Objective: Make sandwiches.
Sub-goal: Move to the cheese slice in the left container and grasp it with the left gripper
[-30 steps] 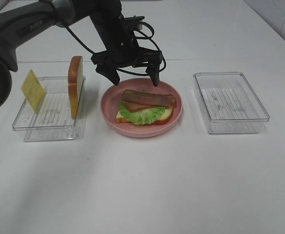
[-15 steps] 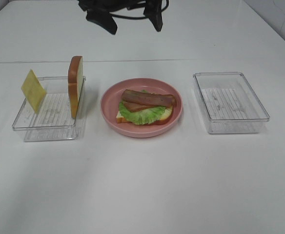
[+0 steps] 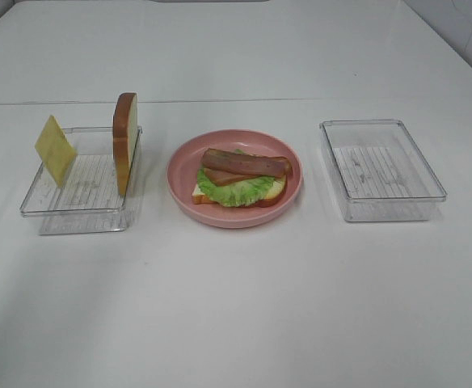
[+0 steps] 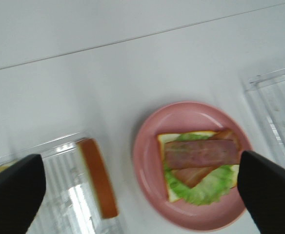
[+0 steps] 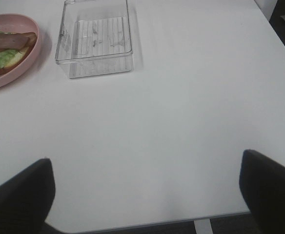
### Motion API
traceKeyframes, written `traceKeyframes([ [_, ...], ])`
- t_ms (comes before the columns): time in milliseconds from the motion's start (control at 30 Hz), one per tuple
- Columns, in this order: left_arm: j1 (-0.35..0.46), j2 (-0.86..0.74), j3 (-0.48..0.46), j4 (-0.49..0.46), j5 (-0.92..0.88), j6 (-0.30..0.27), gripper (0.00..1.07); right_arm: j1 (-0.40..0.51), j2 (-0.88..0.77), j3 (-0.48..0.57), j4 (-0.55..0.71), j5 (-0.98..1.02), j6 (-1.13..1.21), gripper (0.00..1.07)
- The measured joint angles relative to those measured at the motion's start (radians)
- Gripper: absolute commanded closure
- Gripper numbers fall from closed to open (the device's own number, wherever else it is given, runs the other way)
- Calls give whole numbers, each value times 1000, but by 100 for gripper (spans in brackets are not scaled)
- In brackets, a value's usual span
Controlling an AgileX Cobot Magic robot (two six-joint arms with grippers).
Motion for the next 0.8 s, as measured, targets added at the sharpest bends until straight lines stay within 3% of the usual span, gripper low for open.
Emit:
traceKeyframes([
  [67, 51, -51, 97, 57, 0, 8, 6, 0, 0, 0, 0, 0, 0, 9],
  [100, 51, -51, 97, 57, 0, 8, 6, 0, 0, 0, 0, 0, 0, 9],
  [133, 82, -69, 149, 99, 1, 35, 6, 0, 0, 0, 0, 0, 0, 9],
  [333, 145, -69, 239, 144, 1, 52, 6, 0, 0, 0, 0, 0, 0, 9],
  [567, 213, -11, 252, 91, 3, 26, 9, 0, 0, 0, 0, 0, 0, 9],
  [800, 222, 83, 253, 72, 1, 26, 12, 0, 0, 0, 0, 0, 0, 9],
])
